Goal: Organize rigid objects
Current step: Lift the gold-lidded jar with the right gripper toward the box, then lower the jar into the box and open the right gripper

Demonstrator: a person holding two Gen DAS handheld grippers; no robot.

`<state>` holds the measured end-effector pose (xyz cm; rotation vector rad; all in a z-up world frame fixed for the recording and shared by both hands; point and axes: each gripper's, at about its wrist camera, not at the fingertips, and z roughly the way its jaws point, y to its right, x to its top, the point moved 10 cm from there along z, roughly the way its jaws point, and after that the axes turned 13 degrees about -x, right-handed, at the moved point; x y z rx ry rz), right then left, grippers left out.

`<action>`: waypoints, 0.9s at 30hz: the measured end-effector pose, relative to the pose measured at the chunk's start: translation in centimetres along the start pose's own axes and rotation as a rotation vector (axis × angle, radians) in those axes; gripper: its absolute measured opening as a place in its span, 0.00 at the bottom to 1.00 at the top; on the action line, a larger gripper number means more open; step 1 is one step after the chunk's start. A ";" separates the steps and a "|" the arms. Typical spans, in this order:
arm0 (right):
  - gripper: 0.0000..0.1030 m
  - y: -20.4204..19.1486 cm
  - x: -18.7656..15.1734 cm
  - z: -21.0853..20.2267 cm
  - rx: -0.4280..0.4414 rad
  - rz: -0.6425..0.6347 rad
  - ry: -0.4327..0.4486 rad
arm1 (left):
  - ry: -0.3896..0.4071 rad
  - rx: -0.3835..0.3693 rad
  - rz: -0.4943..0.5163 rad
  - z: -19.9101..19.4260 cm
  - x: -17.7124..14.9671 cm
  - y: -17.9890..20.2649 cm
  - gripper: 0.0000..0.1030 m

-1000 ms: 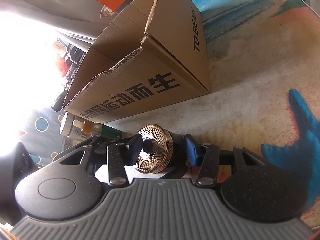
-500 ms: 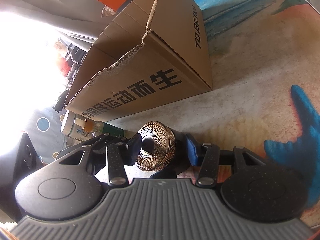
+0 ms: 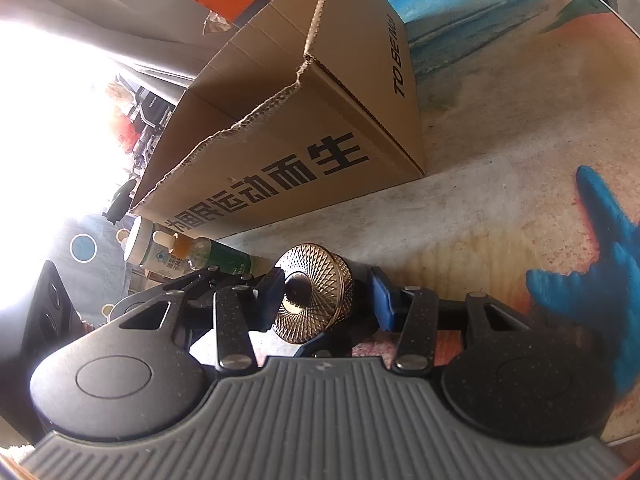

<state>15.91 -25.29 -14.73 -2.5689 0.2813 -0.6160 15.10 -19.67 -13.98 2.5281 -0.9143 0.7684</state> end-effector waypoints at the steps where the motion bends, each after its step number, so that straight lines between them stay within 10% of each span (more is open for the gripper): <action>1: 0.43 -0.1 0.0 -0.1 0.001 -0.001 0.002 | 0.003 0.002 0.001 -0.1 0.0 0.1 0.55; 27: 0.43 -2.9 -0.3 -4.3 0.013 -0.067 0.100 | 0.122 0.040 0.023 -5.7 0.3 1.6 0.55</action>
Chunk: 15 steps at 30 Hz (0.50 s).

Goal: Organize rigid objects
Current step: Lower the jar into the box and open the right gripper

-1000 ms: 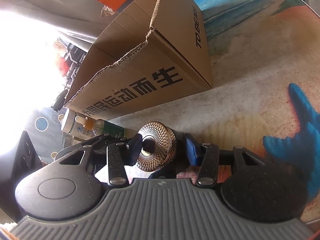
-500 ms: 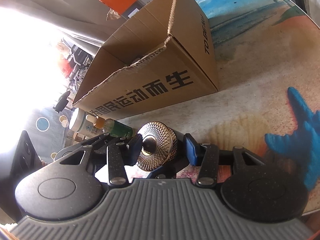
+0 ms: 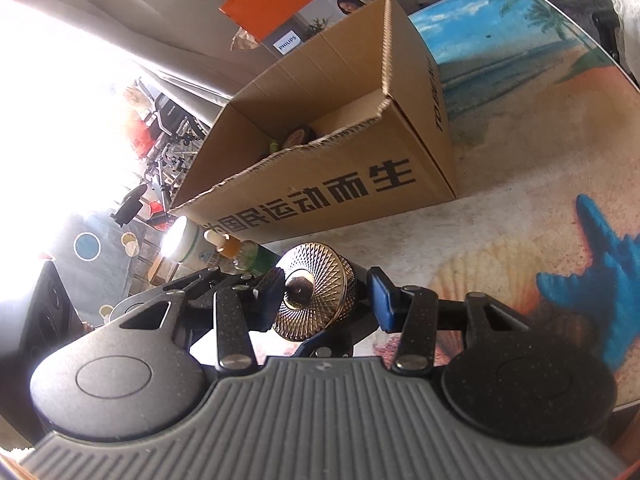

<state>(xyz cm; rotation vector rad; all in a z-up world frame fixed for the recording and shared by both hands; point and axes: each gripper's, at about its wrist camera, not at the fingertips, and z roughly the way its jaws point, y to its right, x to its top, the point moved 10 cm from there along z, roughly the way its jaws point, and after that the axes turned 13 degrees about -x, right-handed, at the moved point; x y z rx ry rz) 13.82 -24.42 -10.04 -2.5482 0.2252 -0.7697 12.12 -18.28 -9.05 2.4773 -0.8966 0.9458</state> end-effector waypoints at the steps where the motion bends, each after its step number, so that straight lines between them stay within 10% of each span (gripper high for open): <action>1: 0.43 -0.2 0.1 -0.2 0.001 -0.005 0.005 | 0.008 0.002 0.000 -0.3 0.1 0.0 0.55; 15: 0.43 -5.1 3.1 -3.8 0.019 -0.121 0.111 | 0.132 0.050 -0.009 -5.2 4.3 -2.1 0.55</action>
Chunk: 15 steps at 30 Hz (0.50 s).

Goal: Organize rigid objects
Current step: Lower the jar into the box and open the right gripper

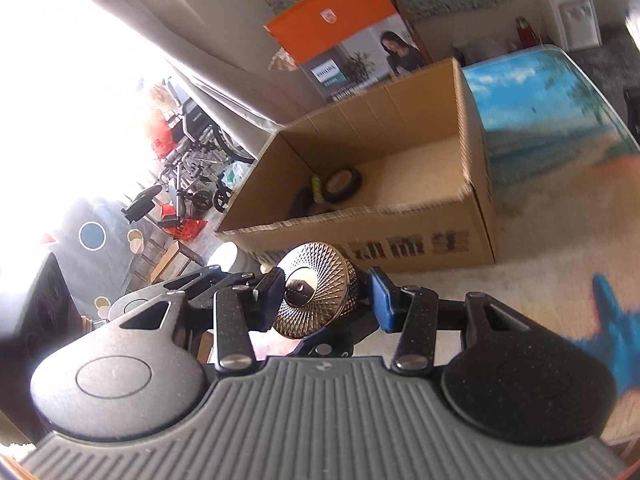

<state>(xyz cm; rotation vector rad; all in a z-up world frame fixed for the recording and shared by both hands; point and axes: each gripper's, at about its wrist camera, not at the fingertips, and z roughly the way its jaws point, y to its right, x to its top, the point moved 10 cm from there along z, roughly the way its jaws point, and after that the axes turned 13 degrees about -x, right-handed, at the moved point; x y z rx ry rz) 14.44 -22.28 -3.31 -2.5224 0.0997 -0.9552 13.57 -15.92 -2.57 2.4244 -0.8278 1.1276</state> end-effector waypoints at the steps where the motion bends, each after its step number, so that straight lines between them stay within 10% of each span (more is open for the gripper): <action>1: 0.43 -0.5 0.5 -0.1 0.002 -0.010 0.008 | 0.008 0.004 -0.003 -0.3 0.6 -0.4 0.55; 15: 0.44 -5.4 12.4 3.7 0.039 -0.103 -0.015 | -0.054 -0.003 -0.112 2.2 8.8 -9.2 0.55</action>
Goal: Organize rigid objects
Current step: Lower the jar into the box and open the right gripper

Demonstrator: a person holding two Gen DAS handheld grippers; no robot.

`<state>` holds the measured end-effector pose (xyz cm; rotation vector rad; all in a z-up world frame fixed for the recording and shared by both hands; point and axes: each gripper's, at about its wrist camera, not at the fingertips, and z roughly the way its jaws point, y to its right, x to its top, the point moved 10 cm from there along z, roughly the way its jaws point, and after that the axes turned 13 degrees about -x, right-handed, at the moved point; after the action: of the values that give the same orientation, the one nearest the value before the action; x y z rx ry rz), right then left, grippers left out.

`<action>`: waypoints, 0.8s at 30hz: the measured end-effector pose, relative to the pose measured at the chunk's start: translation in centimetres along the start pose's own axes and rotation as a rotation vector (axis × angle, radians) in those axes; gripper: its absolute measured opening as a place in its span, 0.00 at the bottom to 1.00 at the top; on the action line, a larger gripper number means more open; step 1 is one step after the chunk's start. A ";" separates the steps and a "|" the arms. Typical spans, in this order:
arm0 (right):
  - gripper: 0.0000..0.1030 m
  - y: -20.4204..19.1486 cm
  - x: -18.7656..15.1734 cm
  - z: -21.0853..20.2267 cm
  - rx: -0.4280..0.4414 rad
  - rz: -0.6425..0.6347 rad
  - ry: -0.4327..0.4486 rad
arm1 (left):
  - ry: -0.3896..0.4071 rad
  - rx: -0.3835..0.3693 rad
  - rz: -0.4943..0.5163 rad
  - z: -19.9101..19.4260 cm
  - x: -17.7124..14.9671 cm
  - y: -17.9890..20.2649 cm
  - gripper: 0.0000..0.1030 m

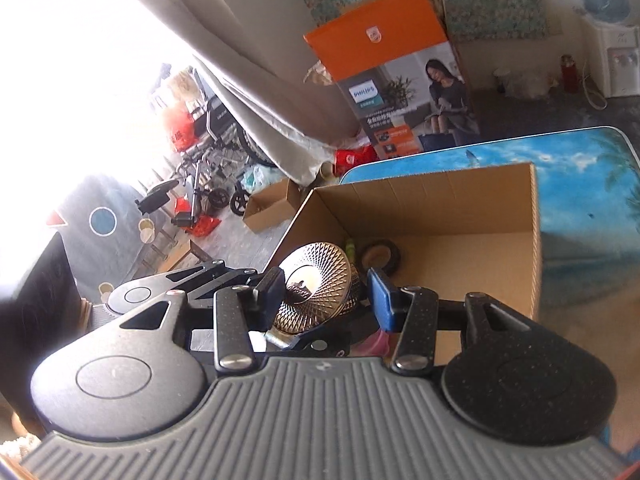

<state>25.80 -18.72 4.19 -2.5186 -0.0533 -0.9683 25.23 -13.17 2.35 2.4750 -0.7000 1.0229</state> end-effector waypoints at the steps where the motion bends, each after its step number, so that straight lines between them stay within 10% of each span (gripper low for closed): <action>1: 0.44 0.1 0.8 0.9 -0.001 -0.002 -0.017 | -0.022 -0.007 -0.013 0.8 0.3 -0.8 0.55; 13: 0.45 3.5 4.5 15.2 -0.044 0.026 -0.267 | -0.302 -0.048 -0.231 12.0 -0.5 -9.4 0.55; 24: 0.44 6.9 4.2 22.8 -0.078 0.056 -0.374 | -0.396 -0.067 -0.329 17.4 -1.7 -11.7 0.56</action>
<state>44.59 -16.06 -10.81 -2.7244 -0.0586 -0.4751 40.39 -12.01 -12.20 2.6414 -0.4025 0.3894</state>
